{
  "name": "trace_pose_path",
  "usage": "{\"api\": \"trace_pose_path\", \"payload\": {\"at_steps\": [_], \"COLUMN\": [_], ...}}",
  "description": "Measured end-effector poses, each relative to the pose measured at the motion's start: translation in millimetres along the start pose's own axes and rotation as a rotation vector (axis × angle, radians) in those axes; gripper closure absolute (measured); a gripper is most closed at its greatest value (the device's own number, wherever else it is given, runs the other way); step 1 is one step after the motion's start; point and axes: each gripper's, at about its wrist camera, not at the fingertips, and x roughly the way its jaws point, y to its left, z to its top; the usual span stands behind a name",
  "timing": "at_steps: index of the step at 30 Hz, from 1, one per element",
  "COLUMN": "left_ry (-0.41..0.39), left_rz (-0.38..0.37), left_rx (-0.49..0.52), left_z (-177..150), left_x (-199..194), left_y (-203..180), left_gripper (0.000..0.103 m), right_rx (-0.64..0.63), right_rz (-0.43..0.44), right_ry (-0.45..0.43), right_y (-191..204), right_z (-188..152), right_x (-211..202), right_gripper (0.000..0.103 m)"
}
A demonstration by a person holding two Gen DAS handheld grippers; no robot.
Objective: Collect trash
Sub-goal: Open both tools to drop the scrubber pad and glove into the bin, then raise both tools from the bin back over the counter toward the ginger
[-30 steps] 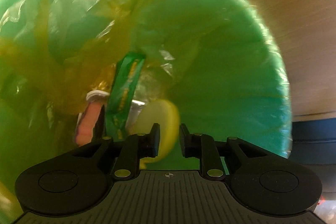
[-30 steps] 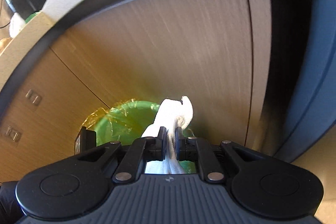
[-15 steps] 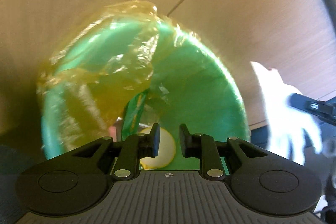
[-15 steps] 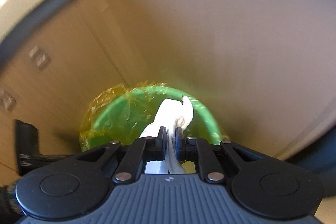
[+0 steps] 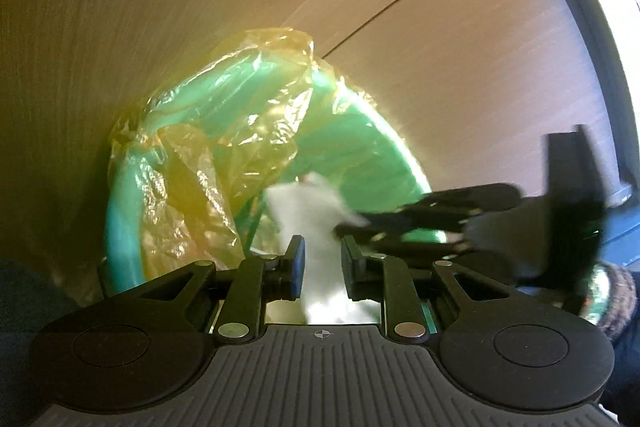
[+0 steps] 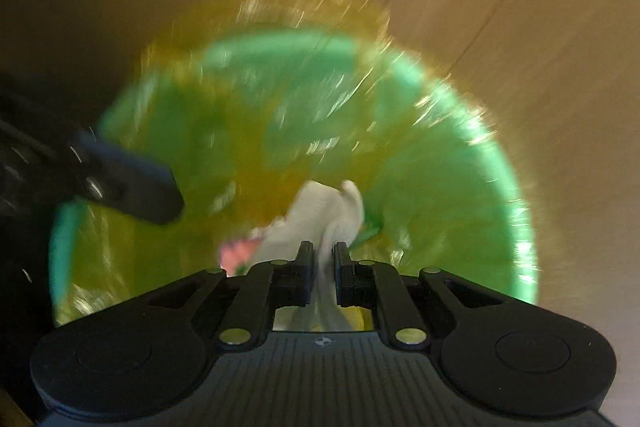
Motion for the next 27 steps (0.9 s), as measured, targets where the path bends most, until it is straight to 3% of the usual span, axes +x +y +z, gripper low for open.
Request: {"api": "trace_pose_path", "payload": {"at_steps": [2,5,7,14,18,22,27], "left_ry": [0.001,0.001,0.004,-0.006,-0.029,-0.056,-0.143], "left_rz": [-0.009,-0.026,-0.032,-0.016,0.006,0.033,-0.039], "left_rx": [-0.014,-0.030,-0.038,-0.061,-0.020,0.095,0.209], "left_z": [0,0,0,2,3,1,18], "left_x": [-1,-1,0,1,3,-9,-65], "left_y": [4,7,9,11,1,-29,-94], "left_gripper": [0.080,0.080,0.080,0.080,0.080,0.080,0.080], "right_rx": [0.030,0.119,0.178,0.412,0.490,0.491,0.584], "right_rz": [0.001,0.007,0.021,0.038,0.007,-0.085,-0.127], "right_ry": [0.042,0.031,0.024,0.025,-0.063,-0.166,-0.294], "right_y": [-2,-13,-21,-46,-46,-34,-32], "right_z": [2,1,-2,-20,-31,-42,-50], "right_x": [10,7,2,-26,-64,-110,-171], "right_gripper": [0.085,0.071,0.055,0.051,0.036,0.024,0.021]}}
